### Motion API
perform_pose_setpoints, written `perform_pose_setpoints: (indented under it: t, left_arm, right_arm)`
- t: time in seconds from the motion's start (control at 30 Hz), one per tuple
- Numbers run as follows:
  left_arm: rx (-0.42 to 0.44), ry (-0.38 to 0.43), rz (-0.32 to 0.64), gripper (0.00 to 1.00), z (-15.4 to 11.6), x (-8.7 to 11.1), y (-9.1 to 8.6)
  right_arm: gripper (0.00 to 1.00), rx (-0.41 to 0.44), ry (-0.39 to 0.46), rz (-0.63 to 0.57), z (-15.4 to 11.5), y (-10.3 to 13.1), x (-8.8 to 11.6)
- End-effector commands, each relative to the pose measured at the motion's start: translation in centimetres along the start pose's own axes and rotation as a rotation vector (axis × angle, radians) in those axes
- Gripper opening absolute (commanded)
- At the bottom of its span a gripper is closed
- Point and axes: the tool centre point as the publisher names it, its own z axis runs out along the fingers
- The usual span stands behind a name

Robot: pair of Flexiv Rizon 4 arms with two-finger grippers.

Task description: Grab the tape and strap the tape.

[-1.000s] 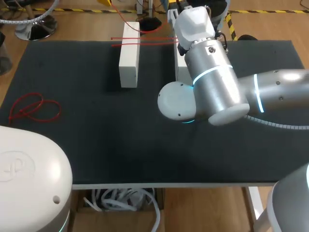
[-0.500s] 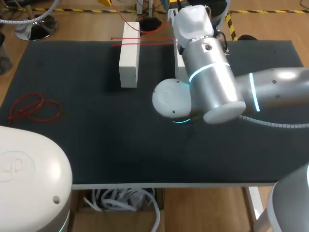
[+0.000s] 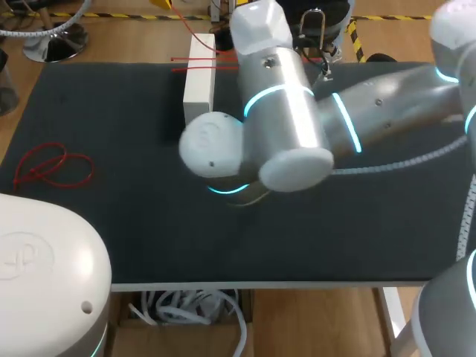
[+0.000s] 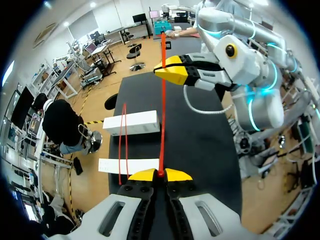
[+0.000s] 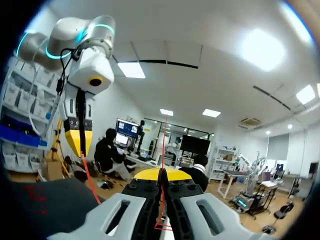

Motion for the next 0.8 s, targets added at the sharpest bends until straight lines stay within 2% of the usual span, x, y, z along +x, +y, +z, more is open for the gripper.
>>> perform_pose_setpoints:
  t: [0.03, 0.43, 0.57, 0.8]
  left_arm:
    - [-0.004, 0.003, 0.0, 0.0, -0.07, -0.02, -0.06]
    - [-0.004, 0.003, 0.0, 0.0, -0.07, -0.02, -0.06]
    - [-0.004, 0.003, 0.0, 0.0, -0.07, -0.02, -0.06]
    - [-0.004, 0.003, 0.0, 0.0, -0.07, -0.02, -0.06]
  right_arm:
    - [0.0, 0.136, -0.007, -0.054, -0.33, 1.48, 0.21]
    - [0.0, 0.253, 0.157, -0.292, -0.23, 2.29, 0.28]
    - [0.0, 0.307, 0.205, -0.411, -0.3, 2.36, 0.62]
    - [0.0, 0.368, 0.225, -0.669, -0.46, 1.79, 0.93]
